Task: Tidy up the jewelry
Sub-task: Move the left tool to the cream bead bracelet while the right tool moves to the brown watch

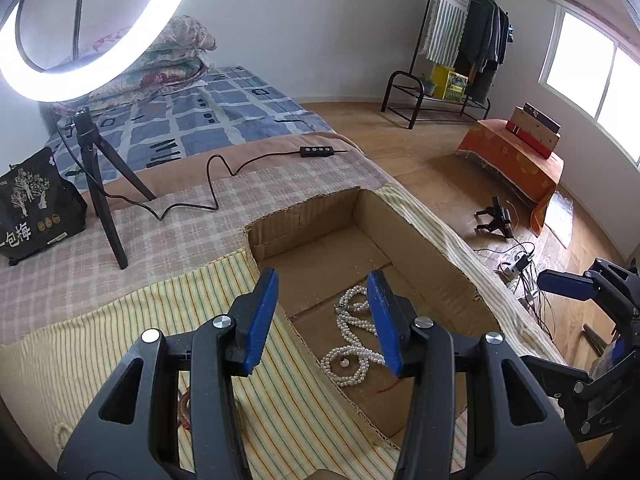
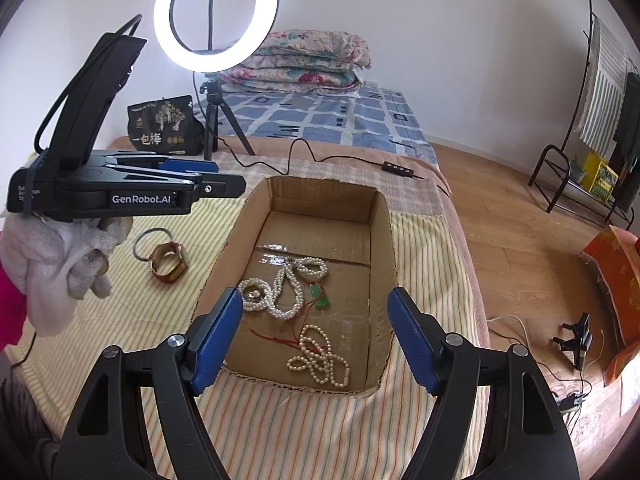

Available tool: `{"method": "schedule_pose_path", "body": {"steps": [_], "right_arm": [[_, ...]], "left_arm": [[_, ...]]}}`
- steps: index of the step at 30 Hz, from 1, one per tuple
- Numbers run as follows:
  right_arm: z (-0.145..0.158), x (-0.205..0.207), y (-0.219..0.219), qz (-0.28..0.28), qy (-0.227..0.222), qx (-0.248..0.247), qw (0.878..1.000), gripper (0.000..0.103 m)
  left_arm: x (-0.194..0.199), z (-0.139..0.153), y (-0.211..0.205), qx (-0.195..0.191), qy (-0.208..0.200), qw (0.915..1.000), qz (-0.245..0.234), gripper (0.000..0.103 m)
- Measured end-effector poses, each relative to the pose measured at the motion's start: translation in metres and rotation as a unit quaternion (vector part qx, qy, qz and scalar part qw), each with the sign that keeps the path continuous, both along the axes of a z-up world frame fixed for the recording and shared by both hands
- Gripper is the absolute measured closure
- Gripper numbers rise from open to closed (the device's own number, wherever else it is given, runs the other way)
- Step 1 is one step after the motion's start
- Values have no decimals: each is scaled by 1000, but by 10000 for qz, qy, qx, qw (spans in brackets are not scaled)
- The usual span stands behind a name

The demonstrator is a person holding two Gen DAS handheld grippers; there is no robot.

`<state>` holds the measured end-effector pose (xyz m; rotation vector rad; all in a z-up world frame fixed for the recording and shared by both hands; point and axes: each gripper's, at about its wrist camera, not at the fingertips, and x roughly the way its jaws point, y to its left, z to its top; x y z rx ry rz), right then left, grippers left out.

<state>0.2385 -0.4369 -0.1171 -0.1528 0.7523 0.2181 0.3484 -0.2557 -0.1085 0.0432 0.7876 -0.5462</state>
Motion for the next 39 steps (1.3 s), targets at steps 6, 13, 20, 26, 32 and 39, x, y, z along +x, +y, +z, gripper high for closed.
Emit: {"method": "schedule_pose_path", "body": {"steps": [6,13,20,26,32,39], "right_arm": [[8,-8,10,73,-120,61,9999,28],[19,-21,28,225,-257,181,9993,28],[23,-34,59,510,-252,139,9983,28],[25,-38,81,535,-262,221,9980,28],[19,-38,104,701,-121,108,9974,28],[7,-37,135,1230,-104,-9,9924,28]], "left_arm": [[-13,13,22,-68,-101,9999,110,56],[-35,28,55,111,-354,9990,249,56],[-58,44,106,228,-599,9969,456,56],[-70,46,162,240,-593,9950,767,56],[-80,41,213,306,-535,9923,1074,56],[-84,29,266,357,-389,9892,1368,56]]}}
